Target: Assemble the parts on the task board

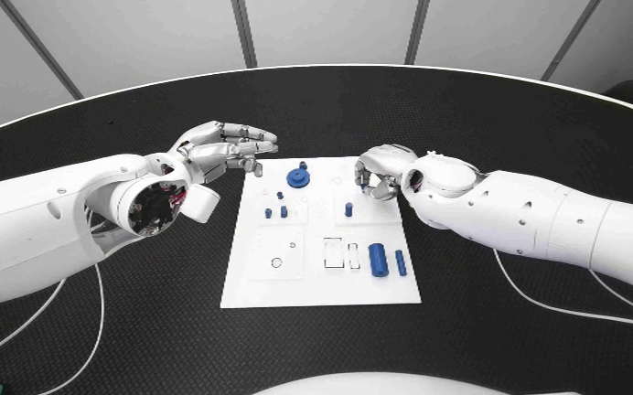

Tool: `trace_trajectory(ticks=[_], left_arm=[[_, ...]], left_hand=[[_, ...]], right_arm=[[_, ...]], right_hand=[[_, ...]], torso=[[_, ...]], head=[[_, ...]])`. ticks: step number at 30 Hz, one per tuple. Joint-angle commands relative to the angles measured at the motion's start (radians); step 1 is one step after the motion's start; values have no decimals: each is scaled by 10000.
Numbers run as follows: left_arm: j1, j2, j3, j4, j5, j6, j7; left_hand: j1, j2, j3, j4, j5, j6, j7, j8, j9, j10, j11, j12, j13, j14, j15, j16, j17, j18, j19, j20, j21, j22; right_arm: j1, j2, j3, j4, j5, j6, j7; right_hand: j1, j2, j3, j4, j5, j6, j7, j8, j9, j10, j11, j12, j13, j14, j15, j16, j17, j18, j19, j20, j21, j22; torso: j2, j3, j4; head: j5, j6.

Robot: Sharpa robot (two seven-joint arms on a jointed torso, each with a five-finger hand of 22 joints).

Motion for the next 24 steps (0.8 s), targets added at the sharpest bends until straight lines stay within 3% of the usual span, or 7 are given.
trace_trajectory(ticks=[1, 12, 24], left_arm=[[0, 1, 0, -13, 0, 6, -3], [0, 3, 0, -102, 0, 29, -18], [-1, 33, 0, -264, 0, 50, -17]], left_hand=[[130, 5, -47, -47, 1, -45, 46, 53, 13, -51, 6, 31, -8, -55, 5, -59, -13, 75, -30, 13, -28, -16], [130, 5, -47, -47, 1, -45, 46, 53, 13, -51, 6, 31, -8, -55, 5, -59, -13, 75, -30, 13, -28, -16], [158, 13, -51, -61, 3, -52, 52, 56, 12, -61, 10, 36, -9, -67, 7, -63, -17, 74, -28, 12, -31, -19]], right_arm=[[-1, -71, 1, 93, -1, -184, 5], [0, -594, 6, 803, -2, -434, -42], [3, -1254, 50, 2850, 0, -1021, -34]], right_hand=[[-129, 4, -56, 16, -65, 42, -60, 19, 22, 84, 27, -55, -15, 467, -78, 57, 16, -170, 80, -16, 61, 30], [-194, -6, -103, 37, -125, 63, -76, 19, 36, 106, 17, -83, -15, 468, -82, 56, 3, -175, 89, -15, 85, 56], [-226, 5, -118, 57, -139, 73, -82, 20, 42, 118, 12, -96, -16, 468, -84, 56, -4, -188, 117, -14, 154, 102]], torso=[[5, 10, 0], [-7, 16, -15], [-50, -6, -33]], head=[[5, 7], [35, -20], [236, -18]])
